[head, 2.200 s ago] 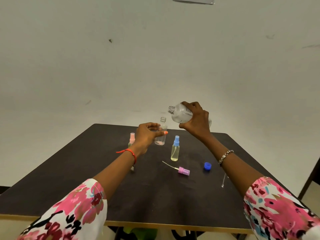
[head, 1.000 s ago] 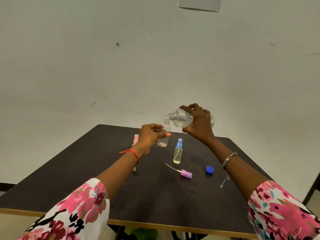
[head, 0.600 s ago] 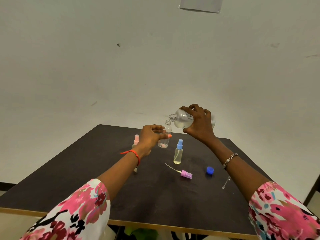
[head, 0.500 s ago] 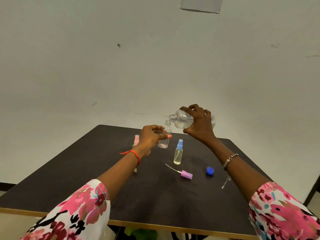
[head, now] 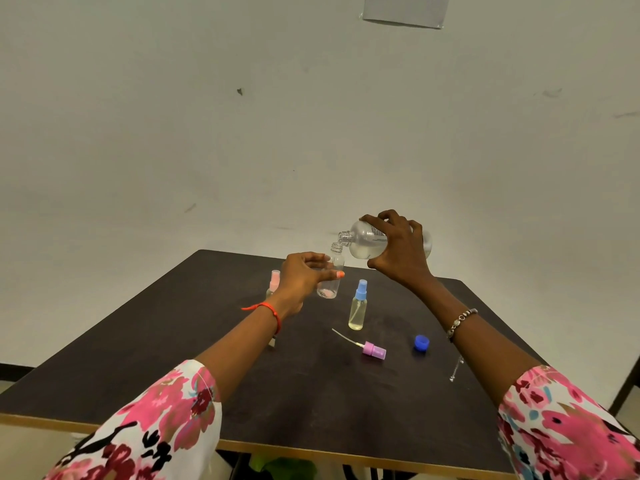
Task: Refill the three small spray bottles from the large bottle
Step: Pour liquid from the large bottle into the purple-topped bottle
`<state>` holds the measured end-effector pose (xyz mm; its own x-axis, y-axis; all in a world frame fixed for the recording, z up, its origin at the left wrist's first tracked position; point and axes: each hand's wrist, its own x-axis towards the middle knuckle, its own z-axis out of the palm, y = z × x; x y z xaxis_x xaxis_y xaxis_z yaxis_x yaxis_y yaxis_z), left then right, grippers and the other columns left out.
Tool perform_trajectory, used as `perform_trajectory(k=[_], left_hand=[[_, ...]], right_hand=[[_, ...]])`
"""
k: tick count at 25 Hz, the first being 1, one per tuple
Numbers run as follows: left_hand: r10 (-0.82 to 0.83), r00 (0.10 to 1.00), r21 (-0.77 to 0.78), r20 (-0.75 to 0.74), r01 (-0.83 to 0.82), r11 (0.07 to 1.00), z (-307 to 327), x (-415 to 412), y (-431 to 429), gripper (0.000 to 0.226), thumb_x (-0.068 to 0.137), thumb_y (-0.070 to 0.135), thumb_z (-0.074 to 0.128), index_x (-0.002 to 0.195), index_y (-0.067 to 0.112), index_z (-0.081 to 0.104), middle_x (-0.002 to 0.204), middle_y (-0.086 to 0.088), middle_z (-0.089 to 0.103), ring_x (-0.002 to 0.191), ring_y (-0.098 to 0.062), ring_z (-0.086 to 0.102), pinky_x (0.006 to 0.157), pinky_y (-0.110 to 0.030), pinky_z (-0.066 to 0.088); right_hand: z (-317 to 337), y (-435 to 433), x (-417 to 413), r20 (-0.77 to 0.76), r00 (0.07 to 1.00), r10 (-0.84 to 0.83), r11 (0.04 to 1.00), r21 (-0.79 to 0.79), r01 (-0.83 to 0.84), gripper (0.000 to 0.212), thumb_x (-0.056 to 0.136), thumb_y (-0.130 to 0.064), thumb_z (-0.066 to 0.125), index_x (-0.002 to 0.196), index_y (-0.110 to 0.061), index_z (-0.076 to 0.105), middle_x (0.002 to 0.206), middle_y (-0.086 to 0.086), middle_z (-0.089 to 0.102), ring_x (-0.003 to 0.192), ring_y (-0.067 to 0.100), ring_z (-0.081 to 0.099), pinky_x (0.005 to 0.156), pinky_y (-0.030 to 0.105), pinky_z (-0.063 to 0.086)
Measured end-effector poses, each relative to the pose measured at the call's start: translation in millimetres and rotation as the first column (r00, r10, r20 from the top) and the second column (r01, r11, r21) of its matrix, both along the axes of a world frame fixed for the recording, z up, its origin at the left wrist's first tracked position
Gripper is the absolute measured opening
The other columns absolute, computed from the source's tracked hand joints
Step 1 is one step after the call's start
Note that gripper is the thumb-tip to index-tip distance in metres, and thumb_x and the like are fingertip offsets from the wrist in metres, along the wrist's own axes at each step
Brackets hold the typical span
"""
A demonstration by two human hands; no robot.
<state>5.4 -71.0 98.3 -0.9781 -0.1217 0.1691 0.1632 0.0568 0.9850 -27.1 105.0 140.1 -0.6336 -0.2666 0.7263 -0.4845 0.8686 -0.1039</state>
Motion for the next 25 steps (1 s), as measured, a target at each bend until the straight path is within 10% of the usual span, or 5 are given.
perform_trajectory(k=[25], left_hand=[[-0.008, 1.0, 0.007, 0.005, 0.008, 1.0, -0.1, 1.5, 4.4, 0.051, 0.067, 0.007, 0.078, 0.114, 0.005, 0.06, 0.115, -0.011, 0.065, 0.099, -0.019, 0.061, 0.095, -0.042, 0.051]], right_hand=[[0.2, 3.2, 1.8, 0.006, 1.0, -0.001, 1.0, 0.002, 0.001, 0.07, 0.054, -0.019, 0.072, 0.122, -0.023, 0.055, 0.118, 0.009, 0.053, 0.107, 0.028, 0.052, 0.096, 0.041, 0.028]])
